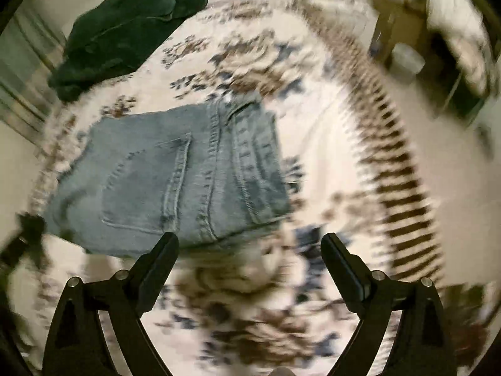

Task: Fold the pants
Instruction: 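Carry the folded shorts with both tools and lay them on the jeans stack, then open both tools and withdraw them from the stack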

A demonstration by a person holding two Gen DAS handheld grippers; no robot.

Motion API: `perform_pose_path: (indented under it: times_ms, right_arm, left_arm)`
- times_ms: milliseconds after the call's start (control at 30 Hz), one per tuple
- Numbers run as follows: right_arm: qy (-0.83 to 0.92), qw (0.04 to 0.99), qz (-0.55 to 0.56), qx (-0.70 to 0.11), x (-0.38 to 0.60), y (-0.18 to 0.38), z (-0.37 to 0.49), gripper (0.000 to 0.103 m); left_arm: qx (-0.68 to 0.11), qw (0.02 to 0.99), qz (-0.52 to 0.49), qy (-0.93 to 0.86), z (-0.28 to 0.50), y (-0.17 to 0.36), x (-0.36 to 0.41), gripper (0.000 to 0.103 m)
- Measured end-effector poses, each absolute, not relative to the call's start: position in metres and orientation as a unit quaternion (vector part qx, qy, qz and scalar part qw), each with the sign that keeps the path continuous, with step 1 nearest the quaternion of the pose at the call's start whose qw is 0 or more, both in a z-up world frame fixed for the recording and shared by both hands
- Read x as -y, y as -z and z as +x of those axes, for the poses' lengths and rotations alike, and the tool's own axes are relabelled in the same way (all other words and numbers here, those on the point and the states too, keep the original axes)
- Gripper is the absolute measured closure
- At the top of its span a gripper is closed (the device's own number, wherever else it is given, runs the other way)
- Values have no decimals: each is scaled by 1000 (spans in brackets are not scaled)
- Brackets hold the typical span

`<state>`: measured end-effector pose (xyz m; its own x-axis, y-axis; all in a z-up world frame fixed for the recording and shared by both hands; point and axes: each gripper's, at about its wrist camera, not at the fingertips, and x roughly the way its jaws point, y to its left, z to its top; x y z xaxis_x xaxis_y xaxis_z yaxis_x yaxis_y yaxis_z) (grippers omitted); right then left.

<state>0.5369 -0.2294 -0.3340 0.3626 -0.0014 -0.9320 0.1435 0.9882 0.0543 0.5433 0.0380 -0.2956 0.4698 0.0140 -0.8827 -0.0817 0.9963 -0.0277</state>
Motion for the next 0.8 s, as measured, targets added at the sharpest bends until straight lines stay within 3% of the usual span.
perform_pose_path:
  times_ms: [300, 800]
  right_arm:
    - [103, 859, 15, -501, 215, 228, 449, 9]
    - [76, 919, -23, -387, 202, 10, 249, 9]
  left_arm:
    - [-474, 880, -8, -30, 486, 220, -28, 14]
    - [-387, 922, -22, -29, 310, 59, -9, 14]
